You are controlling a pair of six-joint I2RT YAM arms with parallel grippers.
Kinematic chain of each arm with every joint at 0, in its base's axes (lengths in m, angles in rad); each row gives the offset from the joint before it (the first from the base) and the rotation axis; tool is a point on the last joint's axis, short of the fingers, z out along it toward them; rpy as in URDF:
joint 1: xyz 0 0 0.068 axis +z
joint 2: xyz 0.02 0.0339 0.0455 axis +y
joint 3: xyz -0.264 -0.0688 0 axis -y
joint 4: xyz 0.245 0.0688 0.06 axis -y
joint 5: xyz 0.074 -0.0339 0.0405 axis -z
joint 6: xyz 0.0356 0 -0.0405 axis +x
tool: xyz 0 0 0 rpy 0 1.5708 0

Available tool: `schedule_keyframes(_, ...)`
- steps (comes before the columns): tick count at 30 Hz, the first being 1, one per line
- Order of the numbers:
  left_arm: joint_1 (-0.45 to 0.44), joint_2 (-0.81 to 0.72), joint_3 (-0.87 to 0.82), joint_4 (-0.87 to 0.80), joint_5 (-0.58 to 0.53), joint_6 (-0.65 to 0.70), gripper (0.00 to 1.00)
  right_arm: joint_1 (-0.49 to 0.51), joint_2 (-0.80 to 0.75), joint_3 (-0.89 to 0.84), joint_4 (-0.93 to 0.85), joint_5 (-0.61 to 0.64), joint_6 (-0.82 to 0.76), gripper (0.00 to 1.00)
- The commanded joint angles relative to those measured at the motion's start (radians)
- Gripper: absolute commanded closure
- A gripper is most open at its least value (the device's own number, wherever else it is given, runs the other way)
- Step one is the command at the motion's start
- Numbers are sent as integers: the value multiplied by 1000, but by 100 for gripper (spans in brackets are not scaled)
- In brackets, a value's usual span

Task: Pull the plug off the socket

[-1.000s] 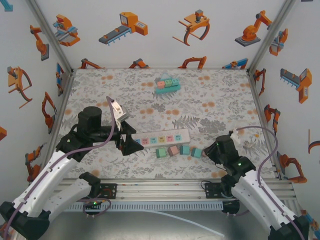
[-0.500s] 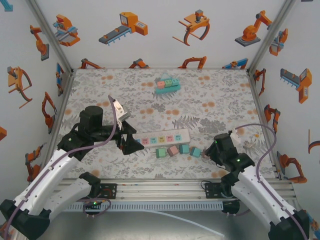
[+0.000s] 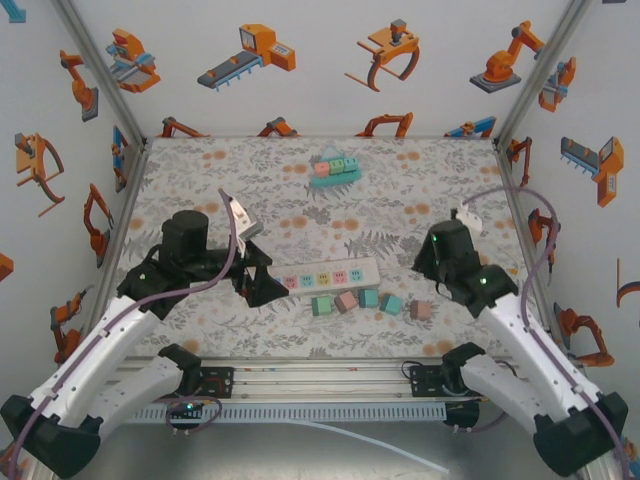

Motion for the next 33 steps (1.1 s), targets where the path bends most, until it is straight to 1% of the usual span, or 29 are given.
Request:
schedule_keyframes(1,-5,15,21,30,-75,-8,3,-5,235,275,43,-82,-128,52)
schedule_keyframes(4,-5,25,34,37,-124,-8,3,-11,515,600,-28,-174,-108,48)
schedule_keyframes(8,-5,24,46,38,-173,-7,3,-51,857,972,-60,-271,-54,47)
schedule_keyframes(13,-8,-6,45,24,-239,-22,3,-126,1198,1333,-68,-338,3,47)
schedule_keyframes(18,-11,-57,31,4,-296,-44,3,-158,1479,1625,-34,-401,4,46)
schedule_keyframes(20,-11,-73,32,-14,-318,-49,3,-163,1541,1666,9,-421,34,46)
schedule_keyframes(22,-11,-85,39,-41,-339,-53,3,-169,1576,1644,68,-446,86,46)
schedule_keyframes(25,-11,-99,48,-75,-367,-69,3,-167,1610,1599,129,-499,105,47)
schedule_keyframes(28,-11,-114,45,-86,-386,-94,3,-168,1638,1593,102,-526,120,47)
schedule_keyframes(33,-11,-138,32,-96,-421,-115,3,-162,1602,1499,80,-555,145,54)
